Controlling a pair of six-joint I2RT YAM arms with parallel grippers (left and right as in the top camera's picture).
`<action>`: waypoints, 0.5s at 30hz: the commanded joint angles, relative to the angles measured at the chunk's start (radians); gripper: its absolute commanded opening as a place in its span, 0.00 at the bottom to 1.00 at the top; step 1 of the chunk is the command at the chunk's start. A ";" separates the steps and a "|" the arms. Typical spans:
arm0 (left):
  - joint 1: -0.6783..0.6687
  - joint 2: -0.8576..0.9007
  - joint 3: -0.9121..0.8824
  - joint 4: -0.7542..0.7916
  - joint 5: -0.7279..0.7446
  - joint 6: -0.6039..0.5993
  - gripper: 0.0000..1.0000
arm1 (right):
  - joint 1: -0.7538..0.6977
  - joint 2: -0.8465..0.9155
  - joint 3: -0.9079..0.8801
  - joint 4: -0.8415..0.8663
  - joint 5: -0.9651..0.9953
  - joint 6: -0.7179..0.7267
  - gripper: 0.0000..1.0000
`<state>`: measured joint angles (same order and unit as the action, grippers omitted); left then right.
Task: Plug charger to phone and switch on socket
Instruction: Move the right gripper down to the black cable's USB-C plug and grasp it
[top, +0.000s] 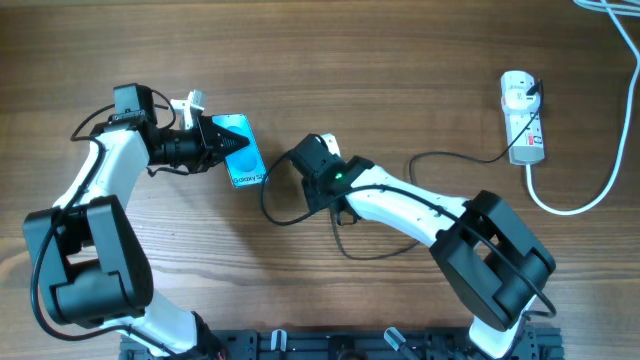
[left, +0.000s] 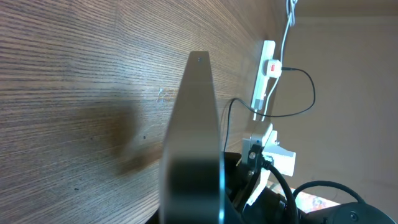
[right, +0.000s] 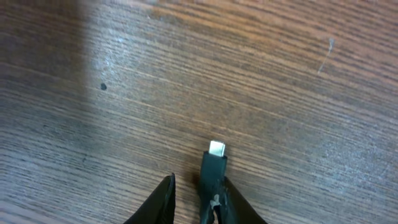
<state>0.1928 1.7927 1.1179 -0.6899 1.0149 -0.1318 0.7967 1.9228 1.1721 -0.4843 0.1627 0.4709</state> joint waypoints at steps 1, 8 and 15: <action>0.002 -0.027 -0.005 -0.003 0.020 0.024 0.04 | -0.006 0.021 0.017 -0.009 0.025 0.003 0.25; 0.002 -0.027 -0.005 -0.003 0.020 0.023 0.04 | -0.006 0.050 0.017 -0.010 0.021 0.003 0.16; 0.002 -0.027 -0.005 -0.004 0.020 0.023 0.04 | -0.006 0.050 0.018 -0.024 -0.030 0.000 0.22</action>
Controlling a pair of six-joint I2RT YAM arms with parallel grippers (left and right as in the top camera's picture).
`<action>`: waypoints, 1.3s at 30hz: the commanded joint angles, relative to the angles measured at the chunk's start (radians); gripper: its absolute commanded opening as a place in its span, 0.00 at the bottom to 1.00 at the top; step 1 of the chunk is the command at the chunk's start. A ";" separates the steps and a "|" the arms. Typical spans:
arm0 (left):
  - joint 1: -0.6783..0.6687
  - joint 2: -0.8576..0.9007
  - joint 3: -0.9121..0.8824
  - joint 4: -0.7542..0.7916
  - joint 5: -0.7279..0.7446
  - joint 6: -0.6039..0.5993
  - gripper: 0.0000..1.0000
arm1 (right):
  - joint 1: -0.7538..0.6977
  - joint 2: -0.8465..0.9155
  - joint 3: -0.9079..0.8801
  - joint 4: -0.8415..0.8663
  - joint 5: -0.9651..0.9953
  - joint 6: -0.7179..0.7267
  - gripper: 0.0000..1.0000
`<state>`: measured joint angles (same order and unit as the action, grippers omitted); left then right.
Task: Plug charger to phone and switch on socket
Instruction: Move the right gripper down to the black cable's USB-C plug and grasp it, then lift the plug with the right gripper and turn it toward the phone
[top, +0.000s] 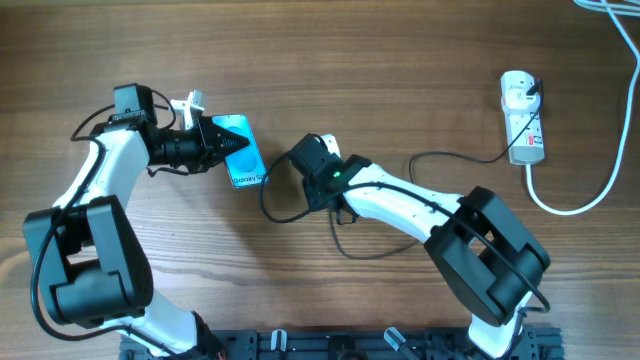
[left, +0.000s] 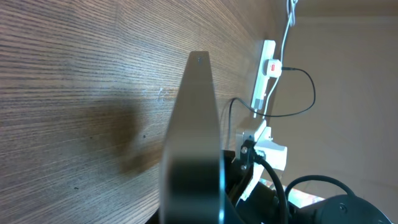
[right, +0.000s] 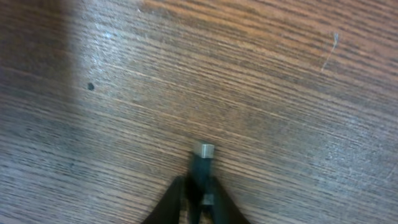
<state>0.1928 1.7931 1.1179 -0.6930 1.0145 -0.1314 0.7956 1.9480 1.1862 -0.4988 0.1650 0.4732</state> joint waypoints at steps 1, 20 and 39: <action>0.002 -0.027 -0.005 -0.001 0.021 0.023 0.04 | -0.005 0.025 0.003 -0.014 -0.043 -0.002 0.21; 0.001 -0.027 -0.005 0.018 0.026 0.074 0.04 | -0.110 0.001 -0.016 0.055 -0.956 -0.283 0.04; 0.002 -0.027 -0.005 0.018 0.058 0.076 0.04 | -0.412 0.001 -0.094 0.069 -1.152 -0.254 0.04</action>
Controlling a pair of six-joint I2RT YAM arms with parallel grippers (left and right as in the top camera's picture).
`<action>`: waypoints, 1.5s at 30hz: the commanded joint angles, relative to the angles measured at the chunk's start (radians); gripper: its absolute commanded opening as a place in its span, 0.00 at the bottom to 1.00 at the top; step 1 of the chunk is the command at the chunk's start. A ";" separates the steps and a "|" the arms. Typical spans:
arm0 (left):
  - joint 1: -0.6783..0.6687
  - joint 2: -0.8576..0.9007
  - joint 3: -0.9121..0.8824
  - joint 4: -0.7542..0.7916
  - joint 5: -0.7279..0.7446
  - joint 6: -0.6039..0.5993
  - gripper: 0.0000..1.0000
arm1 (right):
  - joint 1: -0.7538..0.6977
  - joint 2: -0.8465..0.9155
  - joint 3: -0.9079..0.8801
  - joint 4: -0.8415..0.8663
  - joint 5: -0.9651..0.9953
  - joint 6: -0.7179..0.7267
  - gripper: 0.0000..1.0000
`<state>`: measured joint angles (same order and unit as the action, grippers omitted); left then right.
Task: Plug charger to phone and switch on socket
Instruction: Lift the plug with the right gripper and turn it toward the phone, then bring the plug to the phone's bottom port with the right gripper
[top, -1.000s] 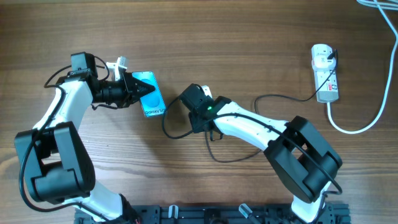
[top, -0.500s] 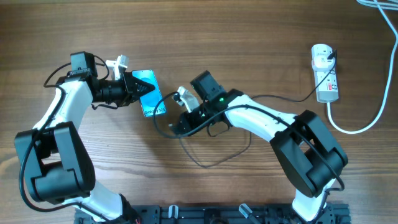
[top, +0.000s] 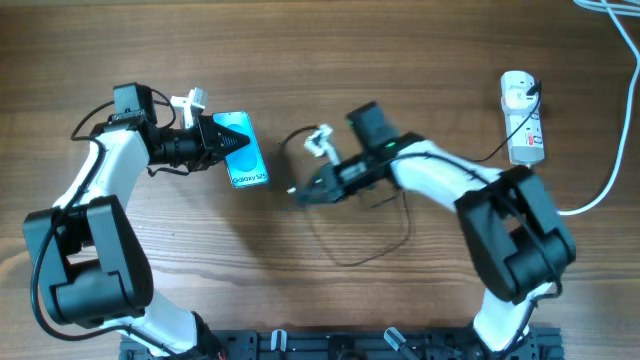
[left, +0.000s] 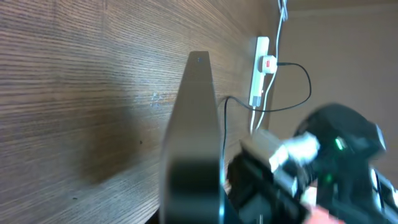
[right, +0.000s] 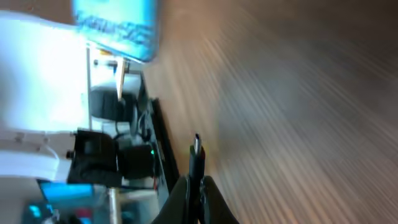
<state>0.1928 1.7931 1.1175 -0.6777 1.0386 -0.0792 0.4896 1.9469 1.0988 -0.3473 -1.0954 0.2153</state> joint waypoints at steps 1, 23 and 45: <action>0.002 -0.027 -0.005 0.003 0.034 0.024 0.04 | -0.143 0.002 -0.007 -0.116 0.223 0.027 0.04; 0.002 -0.027 -0.005 0.000 0.034 0.024 0.04 | 0.113 0.002 -0.004 -0.177 0.983 0.417 0.22; 0.002 -0.027 -0.005 -0.004 0.034 0.024 0.04 | 0.113 0.002 -0.004 -0.234 0.895 0.451 0.05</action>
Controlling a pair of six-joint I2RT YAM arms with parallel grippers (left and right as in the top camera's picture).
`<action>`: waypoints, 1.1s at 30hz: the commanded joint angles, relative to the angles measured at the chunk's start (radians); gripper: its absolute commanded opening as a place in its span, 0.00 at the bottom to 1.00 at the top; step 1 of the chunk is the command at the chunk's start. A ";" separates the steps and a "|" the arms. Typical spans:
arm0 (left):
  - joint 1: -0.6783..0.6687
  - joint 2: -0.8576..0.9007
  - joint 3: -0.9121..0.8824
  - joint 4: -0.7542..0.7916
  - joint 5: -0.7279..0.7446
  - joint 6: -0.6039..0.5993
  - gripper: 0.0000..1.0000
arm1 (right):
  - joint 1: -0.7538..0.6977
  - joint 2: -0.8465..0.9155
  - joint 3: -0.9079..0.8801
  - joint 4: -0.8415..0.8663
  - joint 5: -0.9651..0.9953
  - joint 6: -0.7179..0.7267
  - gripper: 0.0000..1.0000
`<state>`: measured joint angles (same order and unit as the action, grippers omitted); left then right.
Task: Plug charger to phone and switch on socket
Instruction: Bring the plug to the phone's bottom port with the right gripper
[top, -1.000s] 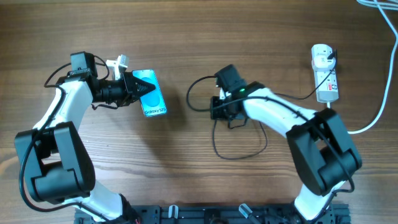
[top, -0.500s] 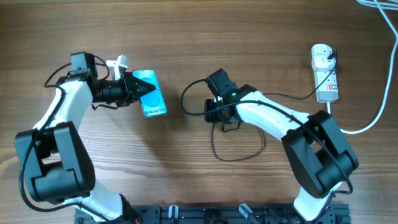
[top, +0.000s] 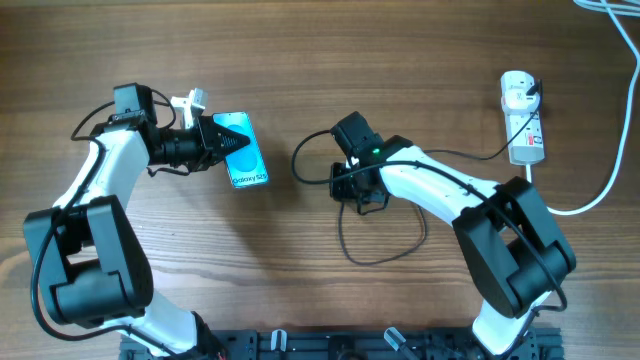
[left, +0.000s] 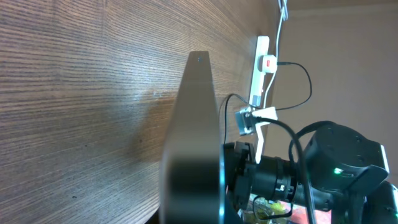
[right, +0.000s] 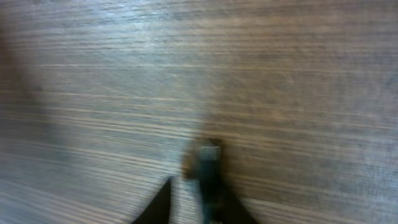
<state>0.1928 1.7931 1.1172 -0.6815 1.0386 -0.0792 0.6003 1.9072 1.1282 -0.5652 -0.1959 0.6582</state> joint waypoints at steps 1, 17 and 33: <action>0.002 -0.027 -0.005 0.000 0.034 0.024 0.04 | 0.003 0.042 -0.034 -0.013 -0.004 0.007 0.04; 0.079 -0.027 -0.008 -0.163 0.318 0.421 0.04 | -0.024 0.042 -0.037 0.378 -1.186 -0.523 0.04; 0.034 -0.027 -0.037 -0.221 0.539 0.514 0.04 | 0.066 0.042 -0.037 0.647 -1.196 -0.435 0.04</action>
<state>0.2306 1.7927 1.0863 -0.8886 1.4796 0.4152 0.6579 1.9343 1.0901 0.0761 -1.3869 0.2119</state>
